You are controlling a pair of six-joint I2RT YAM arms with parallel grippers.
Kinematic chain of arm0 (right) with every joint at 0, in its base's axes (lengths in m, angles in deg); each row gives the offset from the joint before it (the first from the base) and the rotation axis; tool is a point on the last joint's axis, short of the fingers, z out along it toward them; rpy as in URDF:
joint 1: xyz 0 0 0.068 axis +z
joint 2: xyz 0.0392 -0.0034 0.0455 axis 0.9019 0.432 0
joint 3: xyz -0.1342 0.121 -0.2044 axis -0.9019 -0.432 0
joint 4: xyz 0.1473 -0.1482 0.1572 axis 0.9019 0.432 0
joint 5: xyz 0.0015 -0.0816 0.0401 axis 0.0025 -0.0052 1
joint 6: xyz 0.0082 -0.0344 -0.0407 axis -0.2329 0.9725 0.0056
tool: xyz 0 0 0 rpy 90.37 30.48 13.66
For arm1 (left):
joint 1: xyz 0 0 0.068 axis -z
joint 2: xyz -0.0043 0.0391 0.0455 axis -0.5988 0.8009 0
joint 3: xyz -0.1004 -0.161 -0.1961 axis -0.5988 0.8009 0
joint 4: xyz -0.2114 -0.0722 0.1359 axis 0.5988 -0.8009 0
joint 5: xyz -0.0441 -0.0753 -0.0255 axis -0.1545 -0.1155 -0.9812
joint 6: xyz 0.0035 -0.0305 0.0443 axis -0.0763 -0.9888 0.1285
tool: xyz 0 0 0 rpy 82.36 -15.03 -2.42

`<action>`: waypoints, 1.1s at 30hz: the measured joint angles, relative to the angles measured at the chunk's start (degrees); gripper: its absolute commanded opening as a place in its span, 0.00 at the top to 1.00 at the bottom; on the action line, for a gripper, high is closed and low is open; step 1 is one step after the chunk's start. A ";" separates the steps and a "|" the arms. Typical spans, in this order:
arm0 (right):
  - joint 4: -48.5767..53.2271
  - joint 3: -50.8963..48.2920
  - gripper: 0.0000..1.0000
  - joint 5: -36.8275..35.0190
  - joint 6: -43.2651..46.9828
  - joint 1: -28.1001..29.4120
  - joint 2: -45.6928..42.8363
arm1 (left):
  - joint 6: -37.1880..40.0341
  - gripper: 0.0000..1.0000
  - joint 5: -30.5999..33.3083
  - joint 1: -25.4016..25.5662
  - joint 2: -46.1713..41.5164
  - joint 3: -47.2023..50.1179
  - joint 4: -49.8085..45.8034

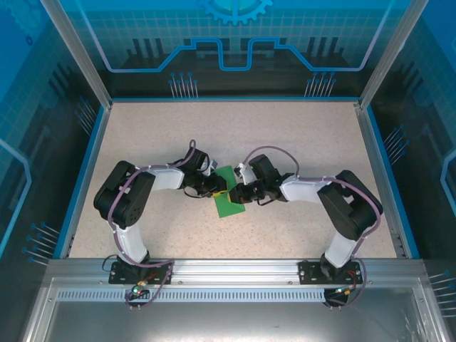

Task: Fold a paper plane with a square sheet of paper (pick it up from the middle)
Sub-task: Fold the triangle a second time at the center of the table.

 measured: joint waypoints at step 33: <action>10.88 -3.06 0.94 -1.03 13.42 -3.28 -0.09 | 1.53 0.74 0.00 -0.09 0.13 -0.33 -0.70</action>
